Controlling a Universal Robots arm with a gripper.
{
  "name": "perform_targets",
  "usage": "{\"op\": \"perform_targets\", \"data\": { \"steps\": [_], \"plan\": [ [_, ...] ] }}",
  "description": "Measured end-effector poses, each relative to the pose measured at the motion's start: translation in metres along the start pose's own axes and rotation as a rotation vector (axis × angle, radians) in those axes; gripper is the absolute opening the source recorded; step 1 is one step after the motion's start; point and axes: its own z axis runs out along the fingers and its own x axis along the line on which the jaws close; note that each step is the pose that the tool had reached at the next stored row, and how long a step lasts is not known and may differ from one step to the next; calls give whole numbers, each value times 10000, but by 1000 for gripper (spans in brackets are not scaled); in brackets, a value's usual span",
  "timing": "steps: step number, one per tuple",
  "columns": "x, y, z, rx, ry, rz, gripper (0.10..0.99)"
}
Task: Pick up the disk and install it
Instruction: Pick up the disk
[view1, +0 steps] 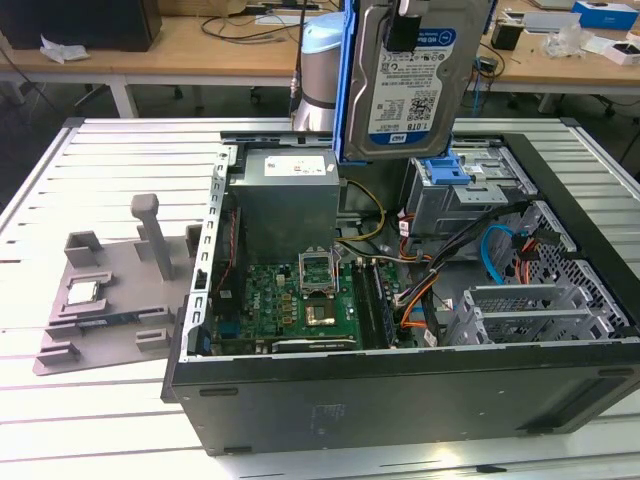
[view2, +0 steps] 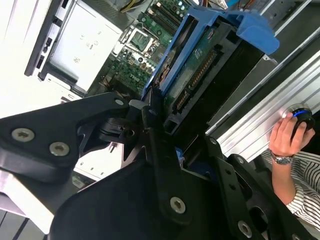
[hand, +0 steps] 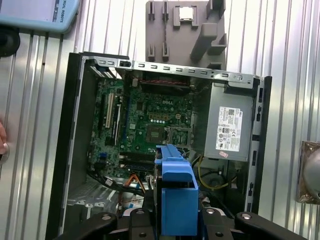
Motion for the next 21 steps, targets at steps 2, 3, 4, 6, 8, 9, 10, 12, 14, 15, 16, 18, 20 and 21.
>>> {"op": "perform_targets", "data": {
  "steps": [2,3,4,6,8,9,10,12,14,15,16,18,20,21],
  "plan": [
    [33,3,1,0,-1,0,369],
    [84,9,2,0,-1,0,369],
    [111,12,3,0,0,0,369],
    [182,19,5,0,-1,0,369],
    [231,24,6,0,-1,0,369],
    [247,26,6,0,-1,0,369],
    [269,28,6,0,0,0,369],
    [304,32,8,0,0,0,369],
    [345,36,9,0,-1,0,369],
    [381,40,10,0,0,0,369],
    [429,45,12,0,-1,0,369],
    [541,57,15,-1,3,0,369],
    [649,68,19,-1,6,0,369],
    [724,76,25,-1,7,1,369]
  ]
}}
